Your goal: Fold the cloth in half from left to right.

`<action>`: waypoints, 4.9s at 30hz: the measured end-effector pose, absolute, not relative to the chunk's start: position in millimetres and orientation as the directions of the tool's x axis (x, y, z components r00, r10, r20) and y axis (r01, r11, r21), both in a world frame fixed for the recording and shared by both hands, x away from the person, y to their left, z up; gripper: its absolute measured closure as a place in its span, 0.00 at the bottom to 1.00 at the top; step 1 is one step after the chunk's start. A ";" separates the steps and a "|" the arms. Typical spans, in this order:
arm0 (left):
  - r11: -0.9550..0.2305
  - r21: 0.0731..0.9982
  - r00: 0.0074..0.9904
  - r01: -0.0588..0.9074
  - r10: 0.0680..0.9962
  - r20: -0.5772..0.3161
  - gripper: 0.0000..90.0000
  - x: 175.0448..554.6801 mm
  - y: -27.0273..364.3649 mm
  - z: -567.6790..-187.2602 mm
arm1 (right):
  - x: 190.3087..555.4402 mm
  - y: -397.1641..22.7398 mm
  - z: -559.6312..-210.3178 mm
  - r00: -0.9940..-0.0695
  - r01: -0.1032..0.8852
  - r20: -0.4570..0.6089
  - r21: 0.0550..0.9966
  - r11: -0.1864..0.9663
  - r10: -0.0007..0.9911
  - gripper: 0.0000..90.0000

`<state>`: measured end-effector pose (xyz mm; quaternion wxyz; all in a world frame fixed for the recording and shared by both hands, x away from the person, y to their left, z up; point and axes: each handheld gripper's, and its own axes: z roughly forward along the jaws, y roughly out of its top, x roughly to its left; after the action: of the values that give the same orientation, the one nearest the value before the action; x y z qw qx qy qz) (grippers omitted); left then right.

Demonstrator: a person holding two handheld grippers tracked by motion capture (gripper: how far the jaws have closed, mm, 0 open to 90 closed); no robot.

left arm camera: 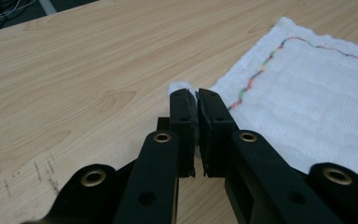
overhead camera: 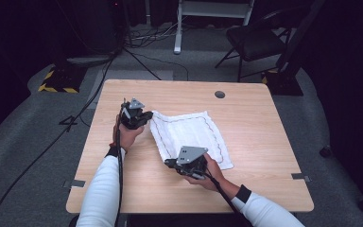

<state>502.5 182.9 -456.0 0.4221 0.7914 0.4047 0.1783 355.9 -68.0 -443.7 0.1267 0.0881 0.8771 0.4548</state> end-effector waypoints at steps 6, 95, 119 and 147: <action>-0.320 0.816 0.619 0.481 0.783 -0.057 0.94 506.5 171.5 -453.6 | 357.2 -84.4 -436.5 -0.947 0.064 -0.121 0.838 0.542 0.298 0.98; -0.556 0.736 0.794 0.385 0.607 0.043 0.28 499.4 -1.5 -441.8 | 391.4 -264.1 -474.8 -0.740 0.486 -0.038 0.660 0.573 0.672 0.55; -0.672 0.656 0.896 0.343 0.443 -0.015 0.35 429.6 23.2 -491.0 | 414.0 -261.0 -485.8 -0.764 0.468 -0.030 0.662 0.585 0.645 0.51; -0.680 0.640 0.901 0.358 0.432 -0.044 0.37 381.1 64.0 -492.4 | 366.7 -220.2 -485.8 -0.855 0.405 0.012 0.641 0.652 0.519 0.59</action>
<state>381.1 64.0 -492.4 0.3365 0.9149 0.2160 0.0553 366.7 -220.2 -485.8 0.0866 0.2554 0.9047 0.3298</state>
